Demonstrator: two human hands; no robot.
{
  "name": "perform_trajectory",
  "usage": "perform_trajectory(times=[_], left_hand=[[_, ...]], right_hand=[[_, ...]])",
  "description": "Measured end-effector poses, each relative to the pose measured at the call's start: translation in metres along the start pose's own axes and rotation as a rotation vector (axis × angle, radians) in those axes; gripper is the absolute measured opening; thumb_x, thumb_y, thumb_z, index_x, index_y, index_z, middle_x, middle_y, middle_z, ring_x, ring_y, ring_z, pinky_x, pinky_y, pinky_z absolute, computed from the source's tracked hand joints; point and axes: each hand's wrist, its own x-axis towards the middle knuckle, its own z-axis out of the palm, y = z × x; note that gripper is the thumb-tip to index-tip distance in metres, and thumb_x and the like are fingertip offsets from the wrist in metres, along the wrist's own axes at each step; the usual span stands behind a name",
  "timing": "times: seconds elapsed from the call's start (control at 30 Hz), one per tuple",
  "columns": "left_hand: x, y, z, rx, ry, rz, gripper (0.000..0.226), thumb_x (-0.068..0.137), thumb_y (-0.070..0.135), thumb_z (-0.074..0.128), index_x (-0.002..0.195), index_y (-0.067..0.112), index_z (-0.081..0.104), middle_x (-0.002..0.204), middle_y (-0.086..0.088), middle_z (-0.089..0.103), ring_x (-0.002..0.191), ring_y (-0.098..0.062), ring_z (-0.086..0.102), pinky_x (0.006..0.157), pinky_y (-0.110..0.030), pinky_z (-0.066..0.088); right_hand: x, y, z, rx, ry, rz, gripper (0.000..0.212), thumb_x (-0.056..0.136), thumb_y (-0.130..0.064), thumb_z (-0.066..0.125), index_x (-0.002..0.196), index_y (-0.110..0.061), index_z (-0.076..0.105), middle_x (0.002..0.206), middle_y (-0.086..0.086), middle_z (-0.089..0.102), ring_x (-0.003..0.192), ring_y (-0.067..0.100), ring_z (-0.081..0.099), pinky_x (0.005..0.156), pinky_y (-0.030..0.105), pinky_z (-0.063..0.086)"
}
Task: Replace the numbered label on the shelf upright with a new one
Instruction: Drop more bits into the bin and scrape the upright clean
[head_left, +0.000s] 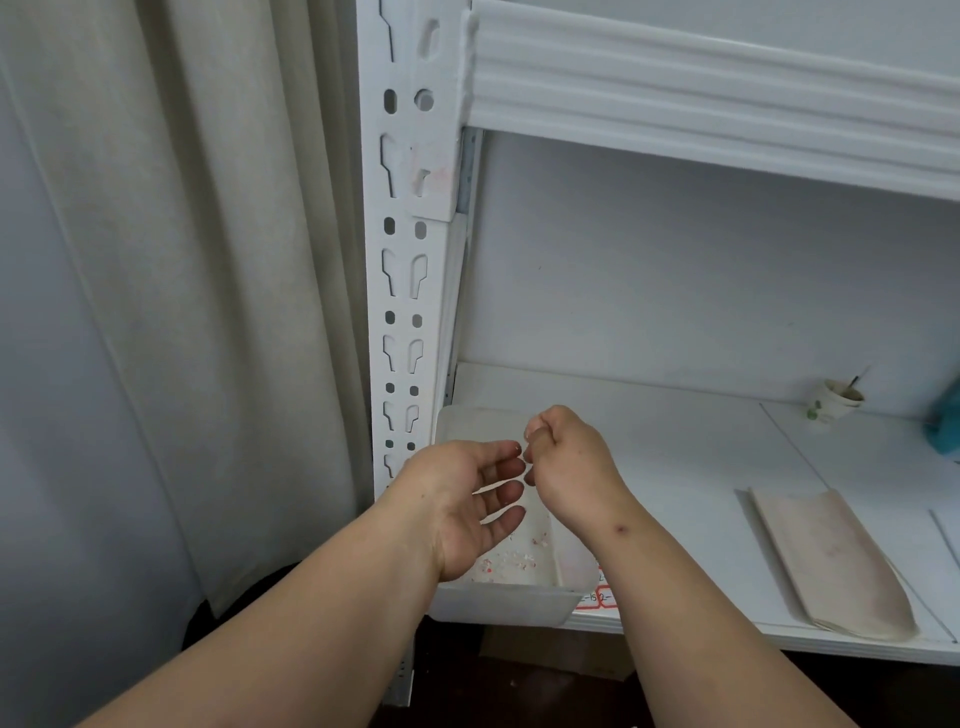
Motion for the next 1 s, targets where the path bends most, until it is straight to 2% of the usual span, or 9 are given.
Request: perform_trajectory(times=[0.23,0.33,0.43,0.53,0.63,0.73,0.8,0.9,1.0], left_hand=[[0.010,-0.011,-0.004,0.085,0.087,0.066,0.009,0.095,0.004,0.057,0.092,0.008,0.064,0.084,-0.007,0.064,0.072,-0.018,0.059,0.064,-0.033,0.053],[0.013,-0.015,-0.004,0.124,0.116,0.095,0.010,0.092,0.005,0.062,0.083,0.009,0.063,0.075,-0.006,0.061,0.063,-0.017,0.056,0.063,-0.033,0.054],[0.016,-0.017,-0.004,0.143,0.136,0.118,0.011,0.092,0.009,0.064,0.081,0.009,0.065,0.074,-0.006,0.060,0.059,-0.016,0.054,0.068,-0.035,0.057],[0.020,-0.018,-0.004,0.156,0.162,0.121,0.009,0.093,0.012,0.064,0.085,0.007,0.064,0.072,-0.007,0.060,0.057,-0.015,0.054,0.069,-0.034,0.058],[0.026,-0.019,-0.005,0.165,0.174,0.105,0.011,0.096,0.014,0.060,0.089,0.006,0.065,0.068,-0.005,0.059,0.056,-0.016,0.053,0.067,-0.033,0.057],[0.029,-0.020,-0.006,0.190,0.192,0.089,0.018,0.097,0.017,0.055,0.091,0.007,0.069,0.064,-0.003,0.058,0.056,-0.015,0.052,0.063,-0.029,0.054],[0.030,-0.021,-0.007,0.209,0.205,0.102,0.016,0.097,0.011,0.054,0.096,0.008,0.069,0.070,-0.004,0.060,0.059,-0.016,0.053,0.066,-0.031,0.055],[0.033,-0.021,-0.008,0.253,0.193,0.125,0.023,0.093,-0.001,0.053,0.108,0.014,0.062,0.098,-0.008,0.065,0.076,-0.018,0.060,0.071,-0.032,0.057],[0.031,-0.023,-0.006,0.243,0.165,0.119,0.024,0.095,0.000,0.053,0.111,0.018,0.057,0.110,-0.010,0.063,0.090,-0.020,0.064,0.071,-0.031,0.057]], right_hand=[[0.003,0.004,0.009,-0.118,-0.080,0.027,0.037,0.101,-0.033,0.033,0.074,-0.010,0.046,0.084,0.018,0.064,0.081,0.033,0.066,0.075,0.040,0.051],[0.006,0.006,0.010,-0.122,-0.119,0.047,0.036,0.100,-0.034,0.034,0.080,-0.009,0.049,0.086,0.015,0.065,0.080,0.031,0.066,0.077,0.041,0.052],[0.009,0.010,0.011,-0.078,-0.155,0.078,0.026,0.099,-0.028,0.039,0.088,-0.009,0.053,0.092,0.010,0.066,0.085,0.028,0.066,0.075,0.039,0.052],[0.011,0.014,0.012,-0.041,-0.178,0.120,0.016,0.098,-0.018,0.041,0.088,-0.014,0.053,0.096,0.001,0.063,0.088,0.023,0.065,0.060,0.026,0.047],[0.013,0.019,0.014,-0.058,-0.172,0.124,0.017,0.096,-0.013,0.044,0.084,-0.018,0.054,0.095,0.004,0.065,0.085,0.024,0.067,0.062,0.027,0.049],[0.014,0.023,0.016,-0.034,-0.154,0.131,0.020,0.093,-0.005,0.045,0.088,-0.020,0.057,0.099,0.005,0.064,0.084,0.023,0.067,0.059,0.024,0.049],[0.015,0.024,0.017,-0.046,-0.159,0.115,0.029,0.089,0.002,0.043,0.092,-0.021,0.060,0.104,0.003,0.063,0.087,0.021,0.065,0.057,0.020,0.047],[0.016,0.025,0.018,-0.093,-0.160,0.094,0.039,0.085,0.007,0.043,0.099,-0.021,0.067,0.112,0.001,0.058,0.091,0.016,0.062,0.055,0.014,0.041],[0.019,0.026,0.019,-0.086,-0.104,0.095,0.024,0.088,-0.002,0.053,0.096,-0.020,0.067,0.105,0.000,0.063,0.091,0.018,0.063,0.062,0.018,0.046]])
